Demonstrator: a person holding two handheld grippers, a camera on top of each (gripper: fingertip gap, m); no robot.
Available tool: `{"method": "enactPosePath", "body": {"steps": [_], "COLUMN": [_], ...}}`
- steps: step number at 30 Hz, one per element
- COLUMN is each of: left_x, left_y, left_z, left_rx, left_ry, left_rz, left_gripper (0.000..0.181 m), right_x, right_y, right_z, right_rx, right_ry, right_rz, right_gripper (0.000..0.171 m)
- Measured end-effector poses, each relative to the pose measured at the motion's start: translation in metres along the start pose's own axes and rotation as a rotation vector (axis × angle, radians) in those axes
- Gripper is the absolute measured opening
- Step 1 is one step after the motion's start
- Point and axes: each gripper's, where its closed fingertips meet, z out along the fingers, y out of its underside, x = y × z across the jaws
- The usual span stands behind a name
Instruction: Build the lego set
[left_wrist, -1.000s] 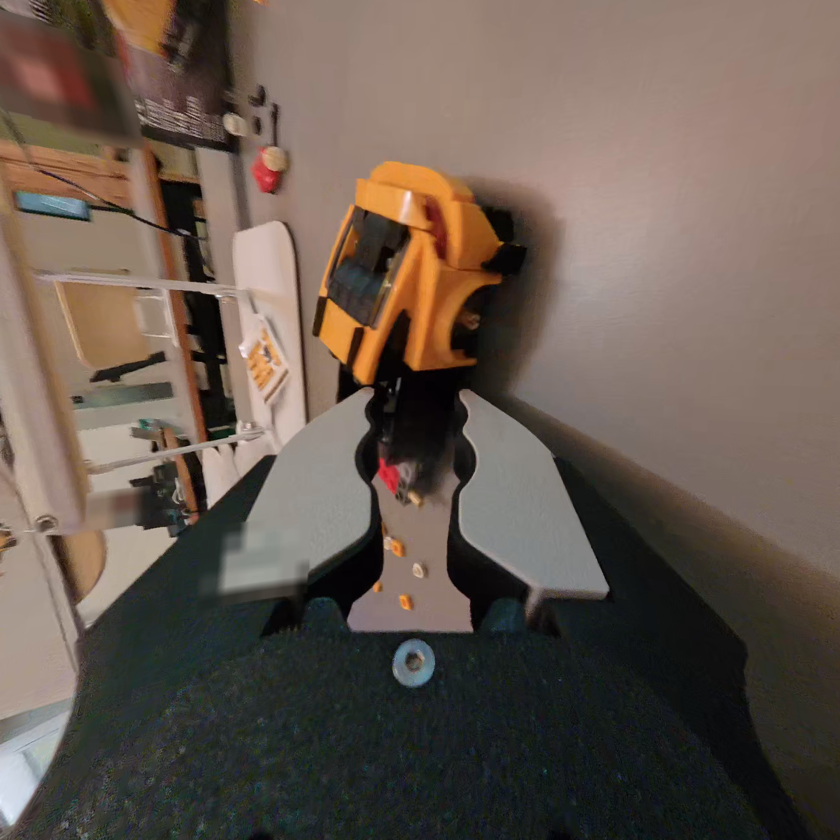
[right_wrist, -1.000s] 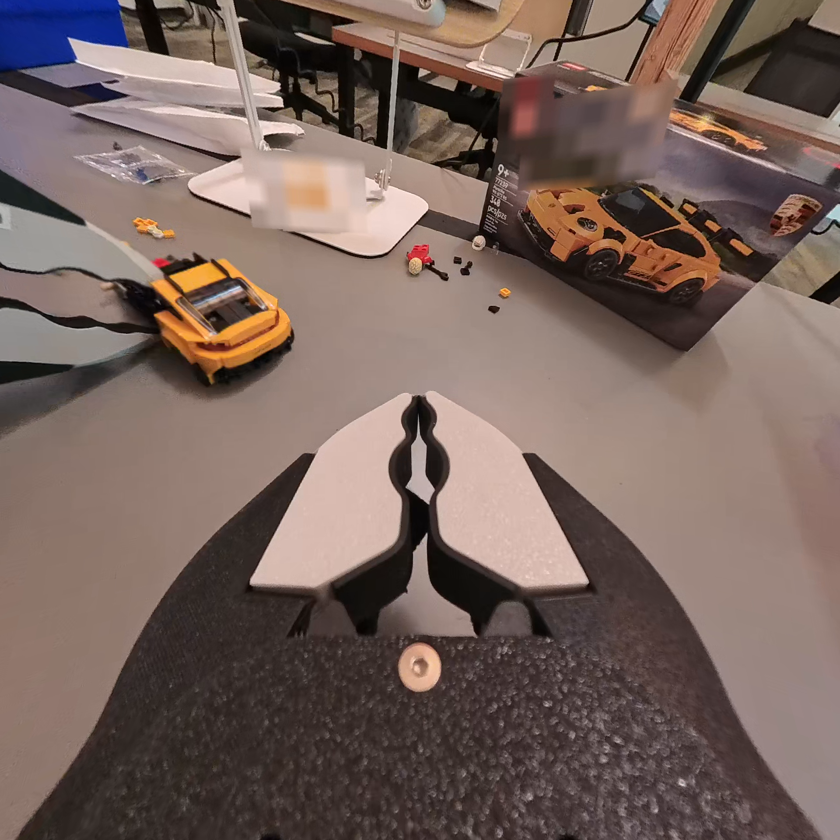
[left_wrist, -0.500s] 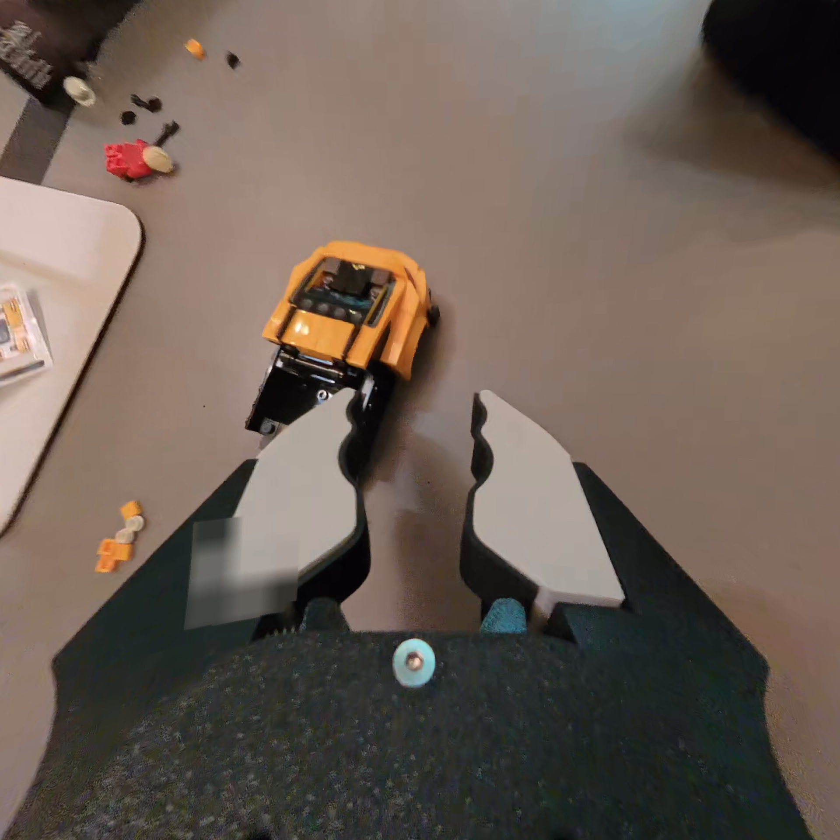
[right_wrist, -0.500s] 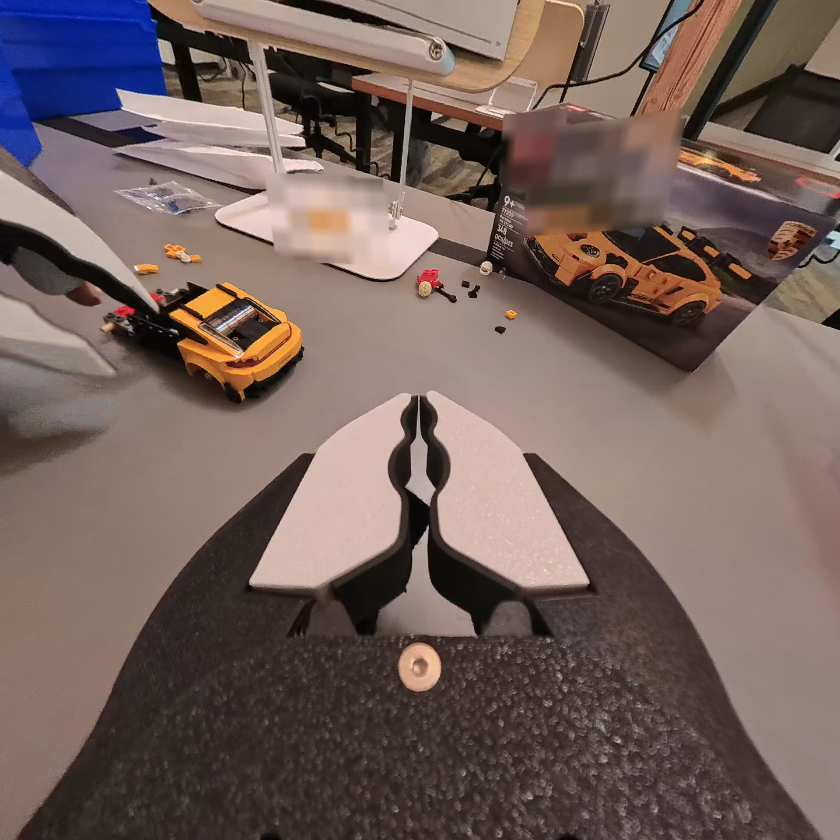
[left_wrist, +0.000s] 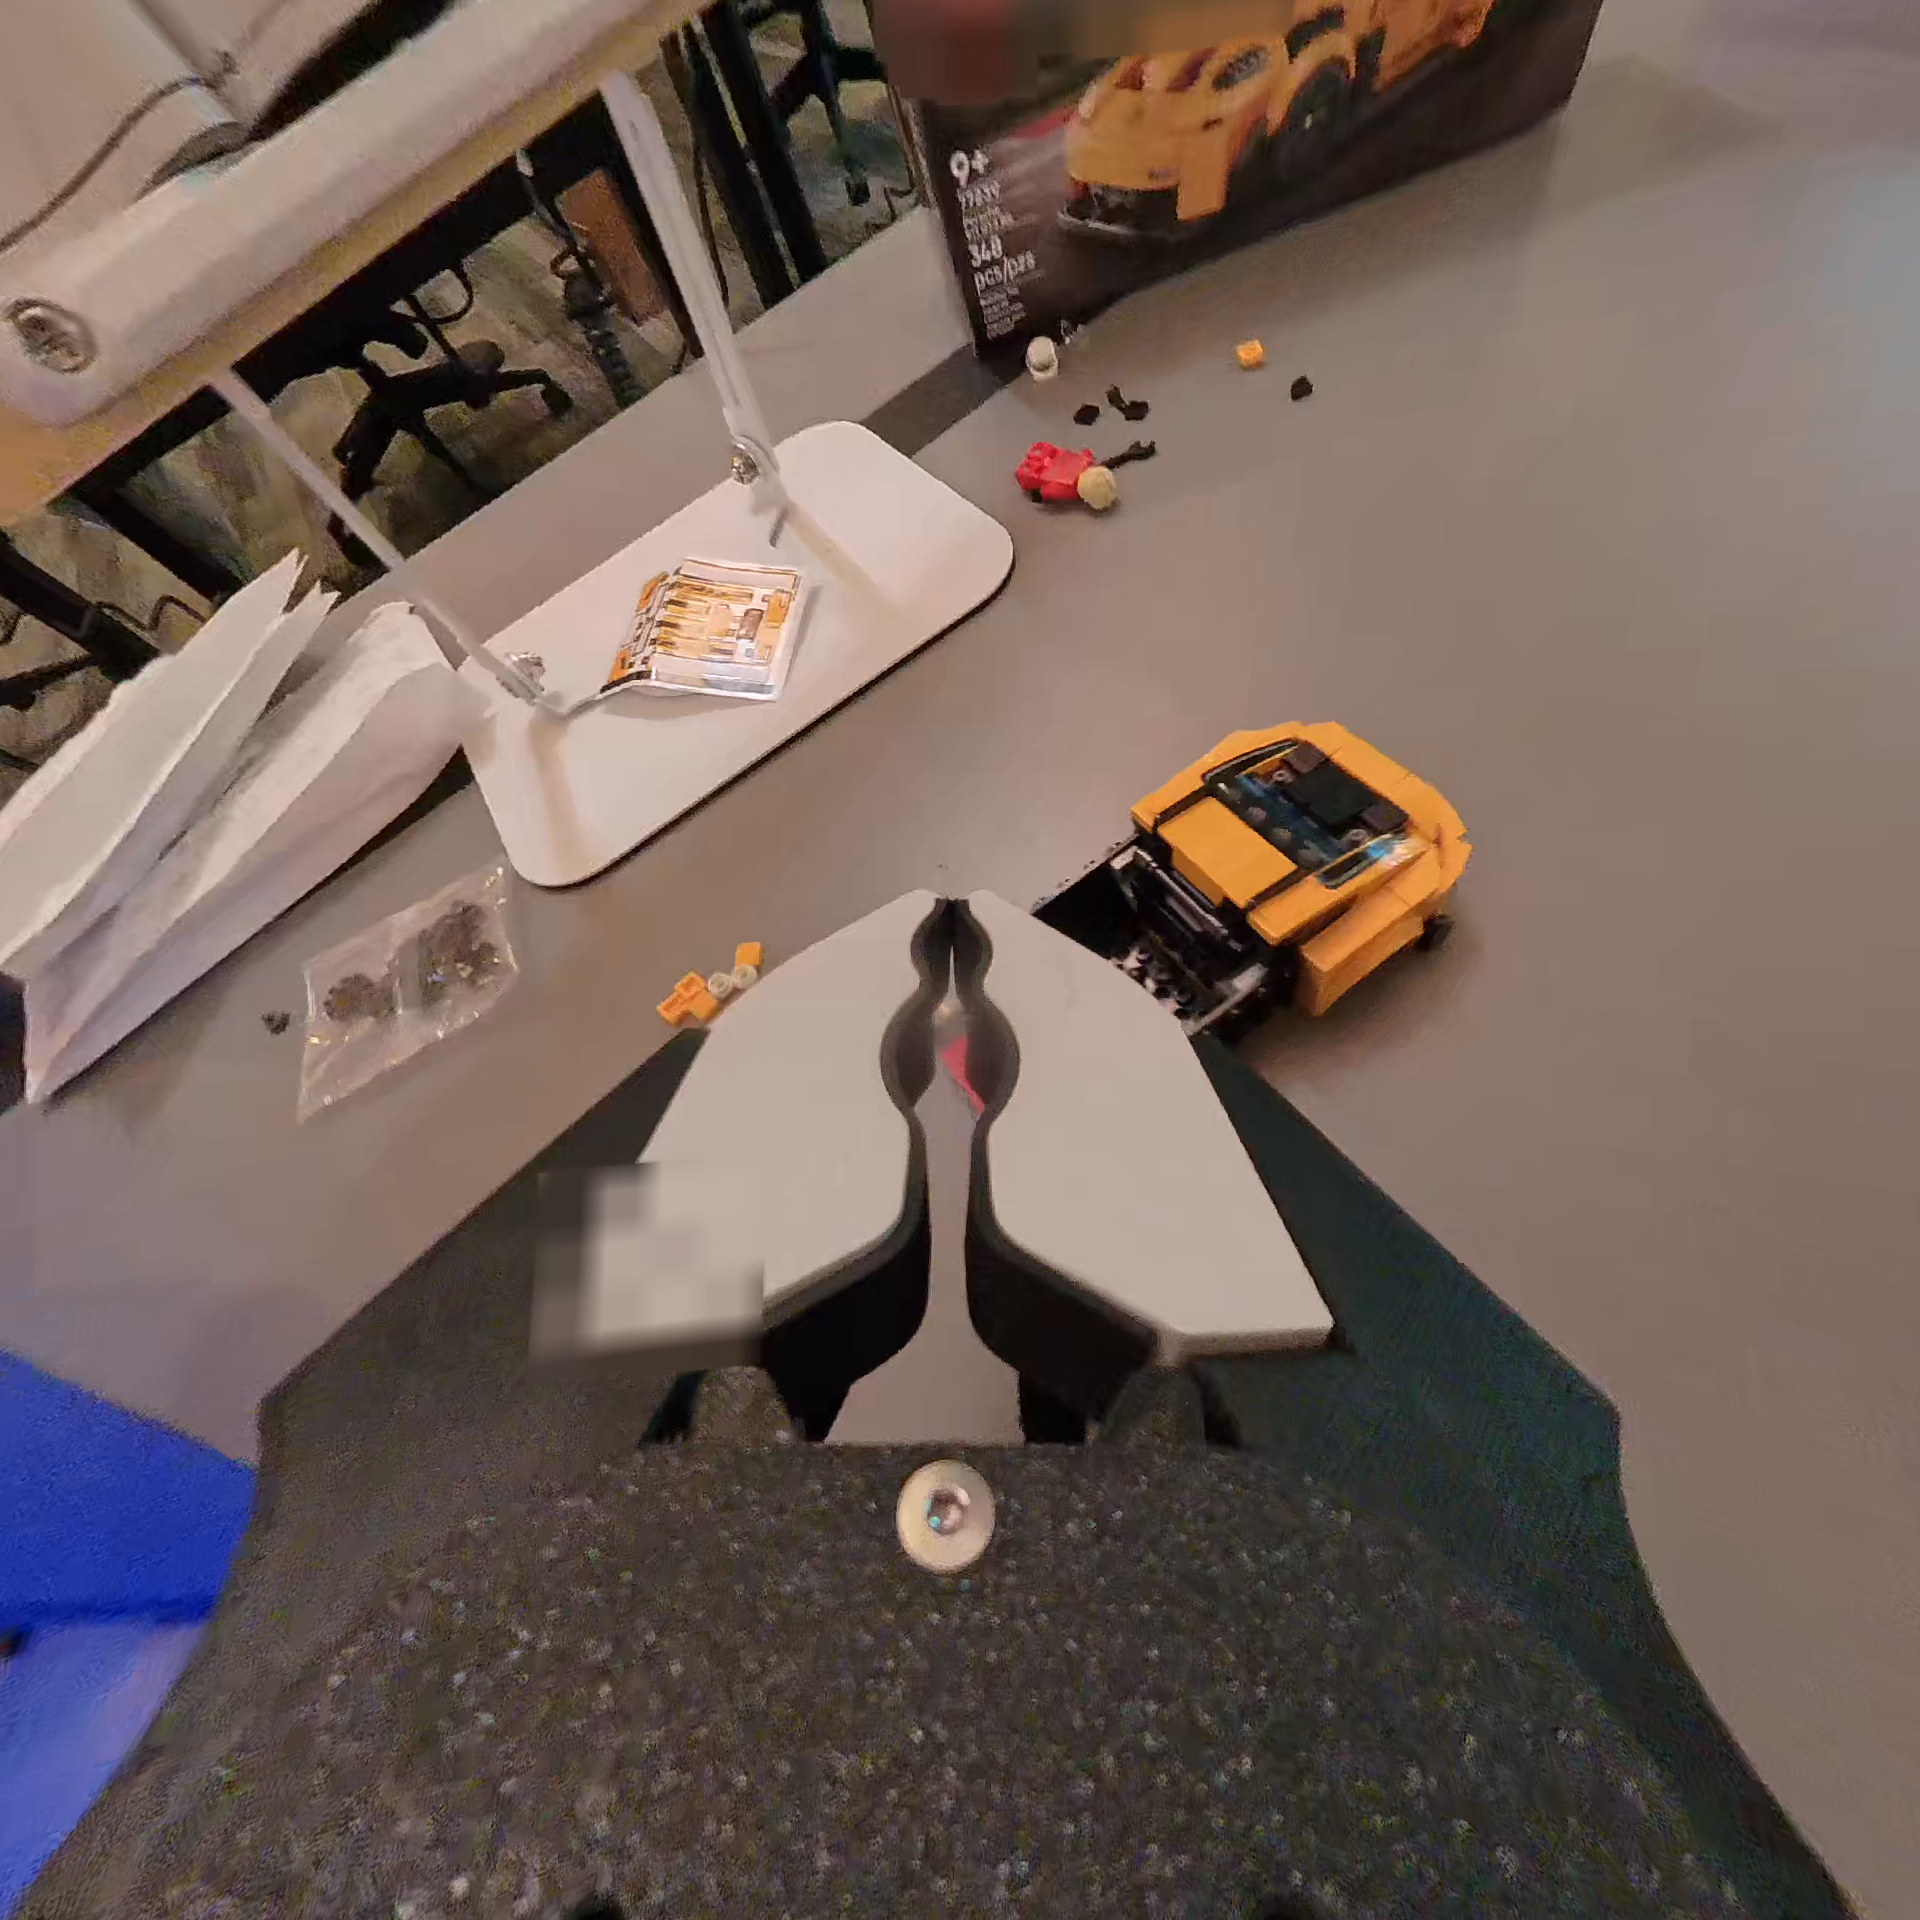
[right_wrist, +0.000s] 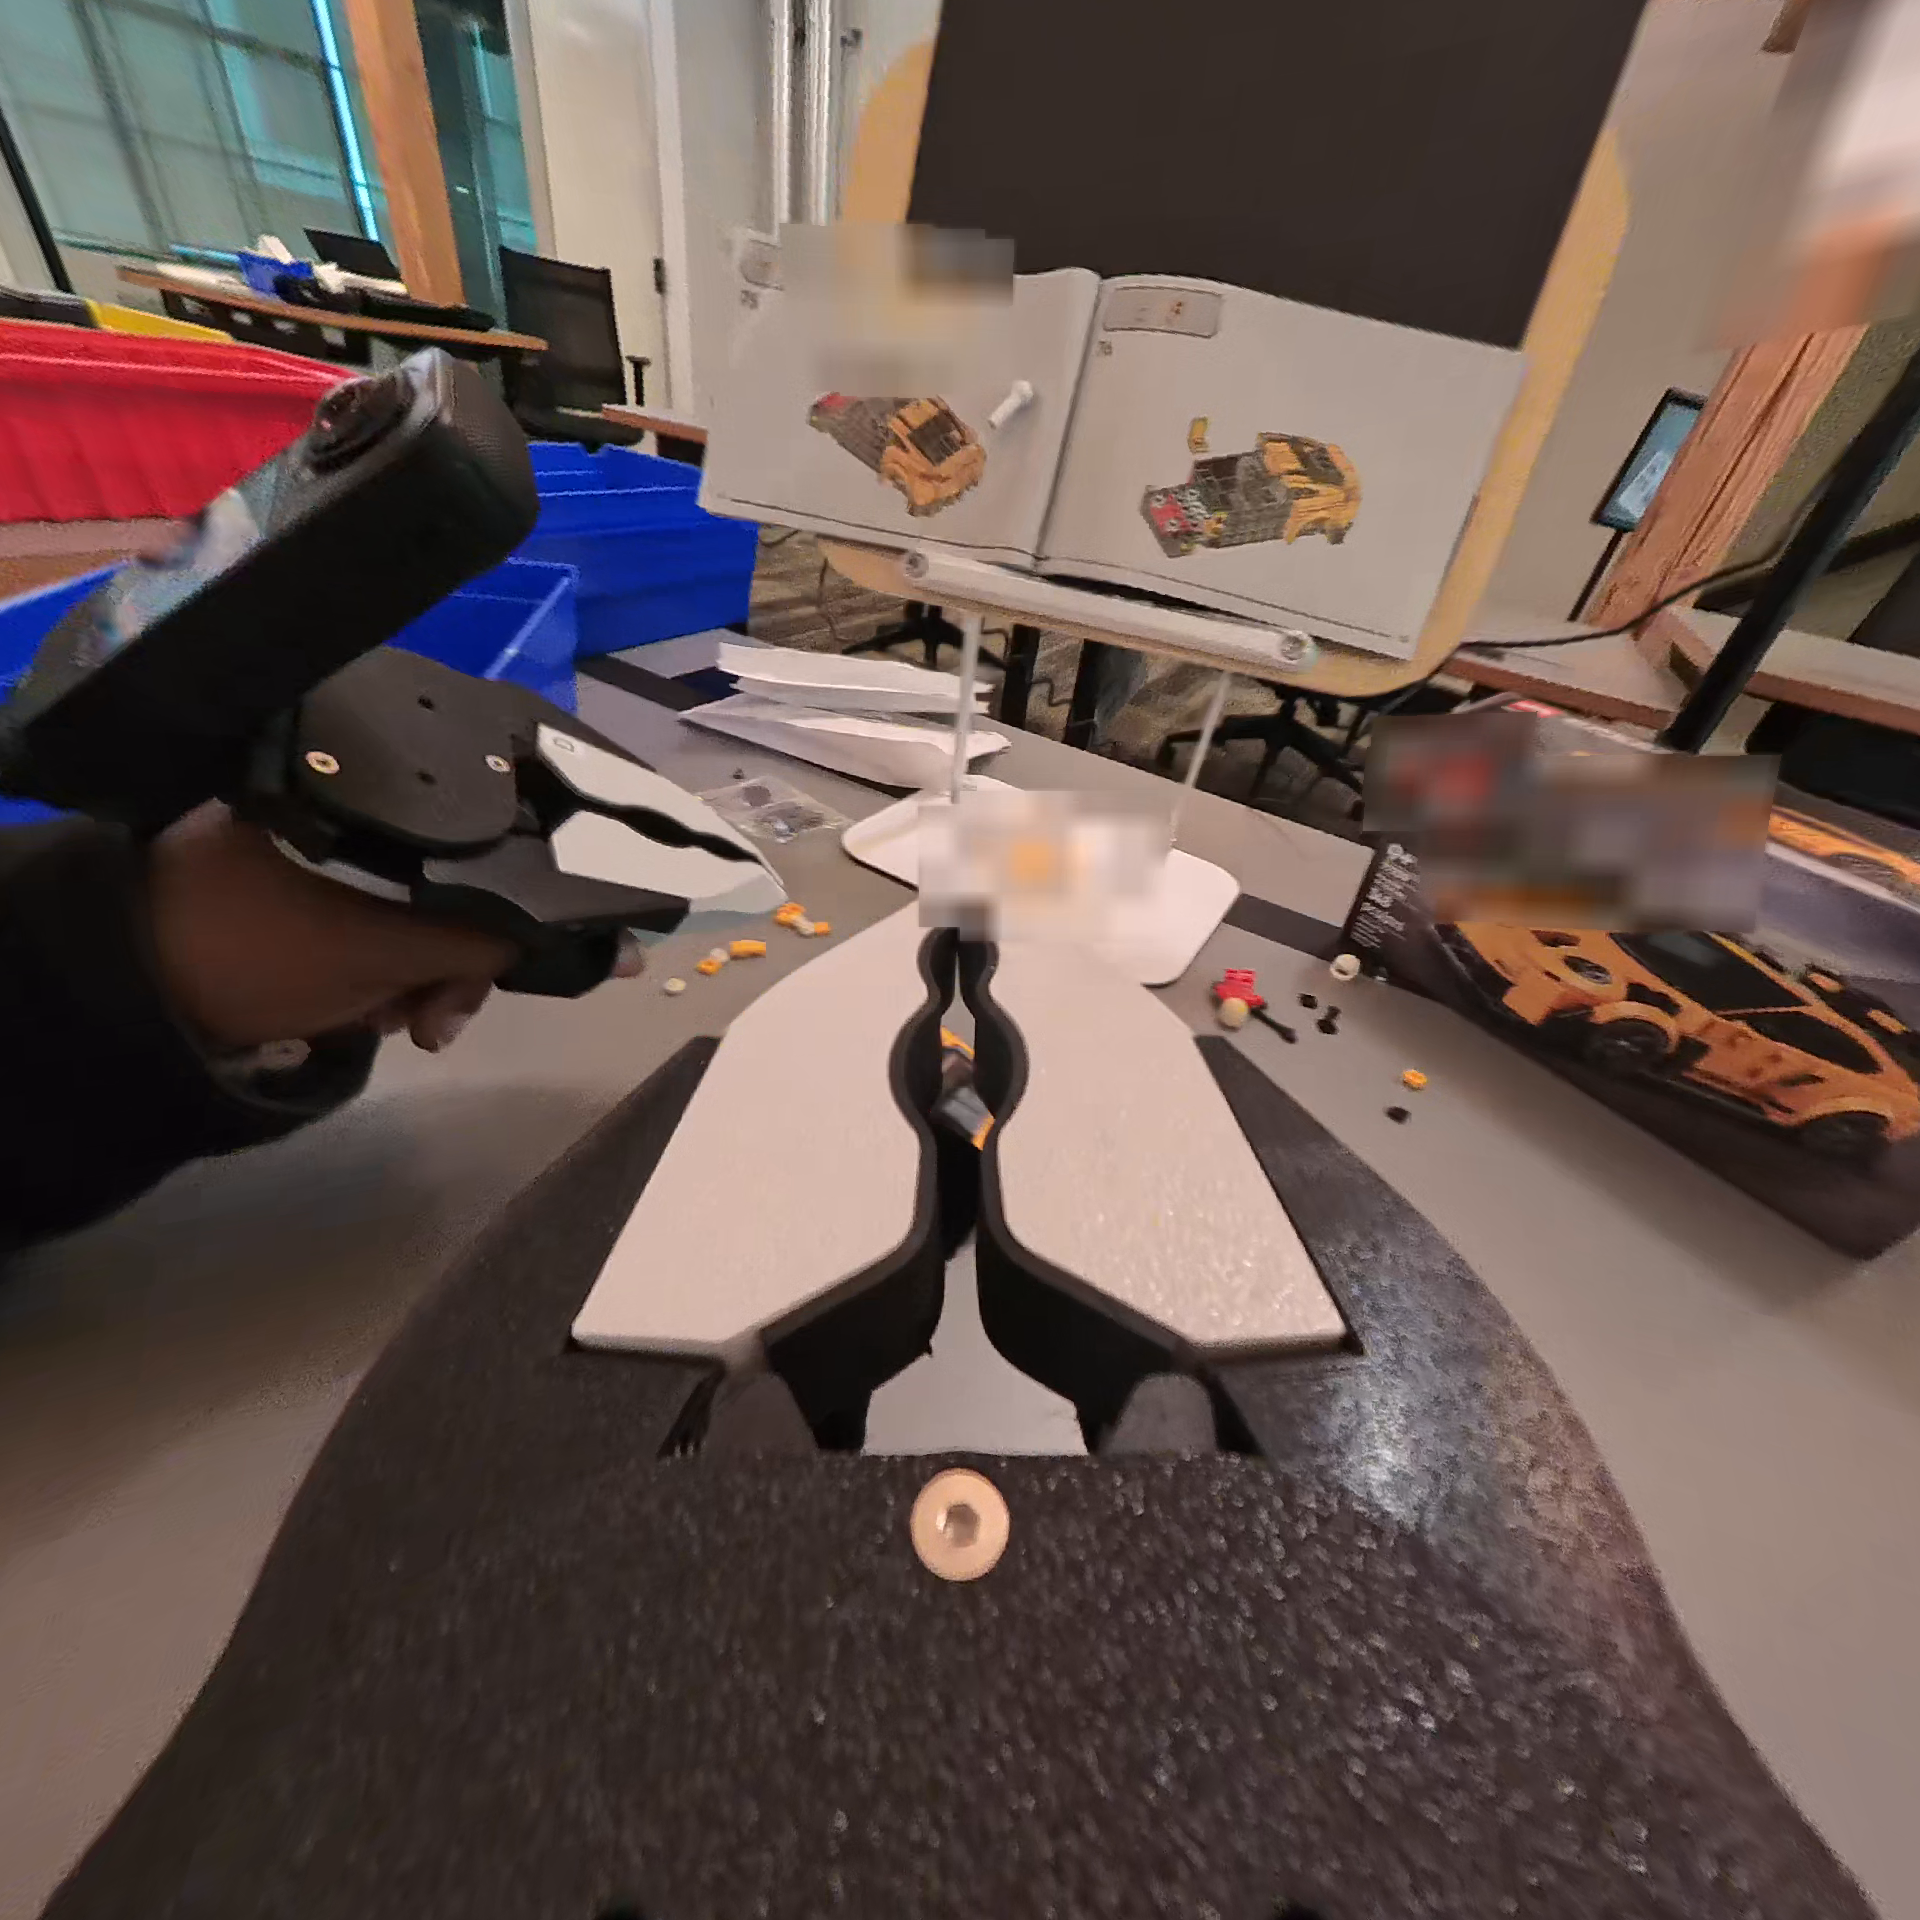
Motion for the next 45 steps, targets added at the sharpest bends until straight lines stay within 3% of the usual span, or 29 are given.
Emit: {"method": "enactPosePath", "body": {"steps": [5, 9, 15, 23, 45], "left_x": [0.015, 0.027, 0.039, 0.047, 0.029], "left_y": [-0.001, 0.005, 0.043, 0.063, 0.058], "left_z": [-0.037, -0.067, -0.092, -0.076, -0.07], "left_rx": [0.064, 0.119, 0.122, 0.09, 0.157], "left_ry": [0.0, 0.014, 0.014, -0.024, -0.091], "left_rz": [-0.071, -0.133, -0.247, -0.208, -0.242], "left_gripper": [0.0, 0.0, 0.0, 0.0, 0.0], "right_x": [-0.031, -0.038, -0.051, -0.05, -0.05], "right_y": [0.008, 0.051, 0.106, 0.123, 0.109], "right_z": [0.0, -0.003, -0.001, 0.004, 0.007], "right_rx": [-0.125, -0.282, -0.429, -0.439, -0.361], "right_ry": [0.041, 0.104, 0.097, 0.11, 0.091], "right_rz": [-0.035, -0.021, 0.058, 0.094, 0.13], "right_gripper": [0.0, 0.0, 0.0, 0.0, 0.0]}}
